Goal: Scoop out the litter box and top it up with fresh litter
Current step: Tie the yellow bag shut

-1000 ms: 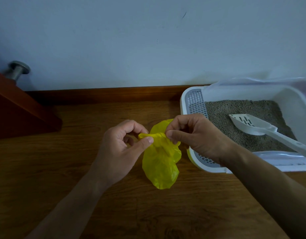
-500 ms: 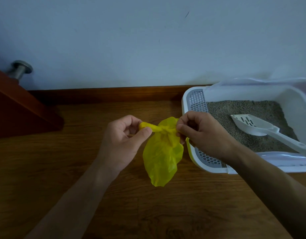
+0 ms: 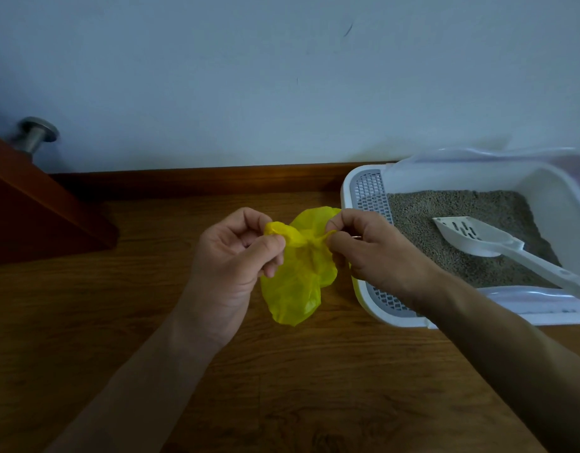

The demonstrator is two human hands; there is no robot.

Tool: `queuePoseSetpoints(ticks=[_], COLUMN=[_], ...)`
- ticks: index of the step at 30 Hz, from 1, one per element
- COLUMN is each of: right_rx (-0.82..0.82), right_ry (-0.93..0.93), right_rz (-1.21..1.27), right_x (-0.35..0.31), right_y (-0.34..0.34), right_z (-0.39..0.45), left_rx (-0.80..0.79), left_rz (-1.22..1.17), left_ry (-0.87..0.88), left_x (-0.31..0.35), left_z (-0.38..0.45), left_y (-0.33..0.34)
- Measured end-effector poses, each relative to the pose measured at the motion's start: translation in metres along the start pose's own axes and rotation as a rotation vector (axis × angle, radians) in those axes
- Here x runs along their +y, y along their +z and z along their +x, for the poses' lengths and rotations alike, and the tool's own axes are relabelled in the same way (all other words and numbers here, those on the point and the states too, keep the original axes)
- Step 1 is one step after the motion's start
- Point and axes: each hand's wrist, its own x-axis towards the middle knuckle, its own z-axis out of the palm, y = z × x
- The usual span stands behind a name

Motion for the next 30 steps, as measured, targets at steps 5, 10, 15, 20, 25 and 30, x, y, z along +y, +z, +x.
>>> queuePoseSetpoints(ticks=[5, 10, 15, 20, 25, 30], right_rx=[0.048, 0.081, 0.064, 0.021, 0.011, 0.015], right_ry=[-0.144, -0.254, -0.253, -0.231, -0.312, -0.241], right_rz=[-0.074, -0.073, 0.084, 0.187, -0.175, -0.118], right_x=[-0.008, -0.014, -0.018, -0.017, -0.006, -0.003], right_y=[-0.001, -0.001, 0.001, 0.003, 0.007, 0.009], right_z=[-0.004, -0.008, -0.011, -0.01, -0.013, -0.012], left_rx=[-0.007, -0.028, 0.025, -0.022, 0.004, -0.095], left_rz=[0.038, 0.103, 0.076, -0.086, 0.037, 0.19], left_ry=[0.047, 0.093, 0.095, 0.03, 0.018, -0.01], left_x=[0.006, 0.01, 0.01, 0.015, 0.013, 0.007], left_z=[0.0, -0.001, -0.004, -0.007, -0.008, -0.013], left_y=[0.003, 0.008, 0.011, 0.013, 0.009, 0.007])
